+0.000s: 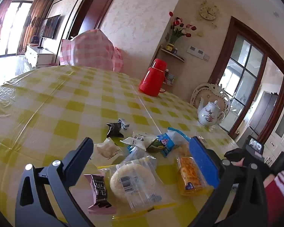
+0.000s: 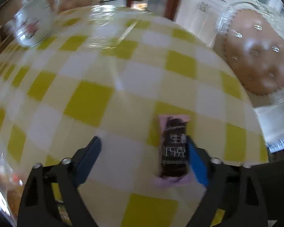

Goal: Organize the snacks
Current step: 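Grasp the pink chocolate bar with the right tool while the left tool grasps the bagged round bun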

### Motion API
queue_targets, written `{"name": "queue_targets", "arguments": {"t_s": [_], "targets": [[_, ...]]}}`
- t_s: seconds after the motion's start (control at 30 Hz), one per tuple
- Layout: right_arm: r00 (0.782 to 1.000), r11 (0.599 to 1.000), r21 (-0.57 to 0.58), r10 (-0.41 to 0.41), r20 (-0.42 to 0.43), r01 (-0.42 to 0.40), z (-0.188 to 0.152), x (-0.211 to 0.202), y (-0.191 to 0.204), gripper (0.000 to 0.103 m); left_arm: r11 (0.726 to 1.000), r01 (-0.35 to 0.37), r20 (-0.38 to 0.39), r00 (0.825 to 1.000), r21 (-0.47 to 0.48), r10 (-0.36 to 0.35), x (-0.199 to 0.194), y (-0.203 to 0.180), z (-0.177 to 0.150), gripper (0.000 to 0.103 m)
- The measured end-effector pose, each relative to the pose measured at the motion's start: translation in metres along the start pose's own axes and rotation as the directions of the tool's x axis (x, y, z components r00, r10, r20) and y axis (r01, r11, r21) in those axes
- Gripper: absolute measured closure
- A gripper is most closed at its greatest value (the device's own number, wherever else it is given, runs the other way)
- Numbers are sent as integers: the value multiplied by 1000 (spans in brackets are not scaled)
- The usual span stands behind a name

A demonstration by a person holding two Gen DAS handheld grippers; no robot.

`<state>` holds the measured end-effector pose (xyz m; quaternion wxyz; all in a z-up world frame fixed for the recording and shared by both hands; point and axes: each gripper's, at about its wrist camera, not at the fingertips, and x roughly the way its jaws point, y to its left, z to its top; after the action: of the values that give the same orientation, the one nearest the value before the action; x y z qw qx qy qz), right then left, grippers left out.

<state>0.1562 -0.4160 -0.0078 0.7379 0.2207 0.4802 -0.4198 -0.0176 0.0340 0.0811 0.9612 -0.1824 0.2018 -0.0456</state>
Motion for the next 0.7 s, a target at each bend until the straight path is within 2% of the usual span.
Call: {"name": "queue_targets", "arguments": {"t_s": [0.1, 0.17, 0.23, 0.27, 0.37, 0.47, 0.5, 0.6, 0.67, 0.7], "targets": [[997, 996, 27, 79, 26, -80, -6, 2, -8, 30, 1000, -10, -8, 1000, 4, 10, 1, 1, -1, 2], [994, 995, -16, 95, 59, -94, -10, 0, -7, 35, 1000, -19, -16, 1000, 9, 20, 4, 1, -1, 2], [987, 992, -62, 120, 106, -114, -16, -3, -9, 53, 999, -30, -22, 999, 14, 30, 6, 1, -2, 2], [984, 989, -87, 128, 121, -118, -19, -6, -8, 68, 999, -36, -25, 999, 14, 36, 7, 2, -2, 2], [977, 972, -191, 163, 138, -135, -28, -20, -2, 68, 998, -57, -35, 998, 10, 57, 11, 8, 0, 2], [951, 929, -282, 282, 125, -238, -49, -36, -3, 70, 994, -83, -60, 995, -66, 79, 16, 29, 5, 2], [933, 909, -314, 330, 141, -274, -57, -48, -5, 71, 991, -83, -82, 994, -109, 75, 18, 39, 6, 2], [853, 828, -427, 480, 204, -363, -95, -97, -19, 76, 985, -73, -137, 989, -156, 51, 23, 51, 5, 2], [774, 745, -505, 596, 212, -435, -128, -128, -40, 76, 990, -53, -164, 986, -133, 31, 24, 48, 4, 2], [744, 714, -535, 632, 215, -452, -143, -138, -47, 76, 992, -49, -175, 984, -117, 28, 23, 45, 1, 2]]}}
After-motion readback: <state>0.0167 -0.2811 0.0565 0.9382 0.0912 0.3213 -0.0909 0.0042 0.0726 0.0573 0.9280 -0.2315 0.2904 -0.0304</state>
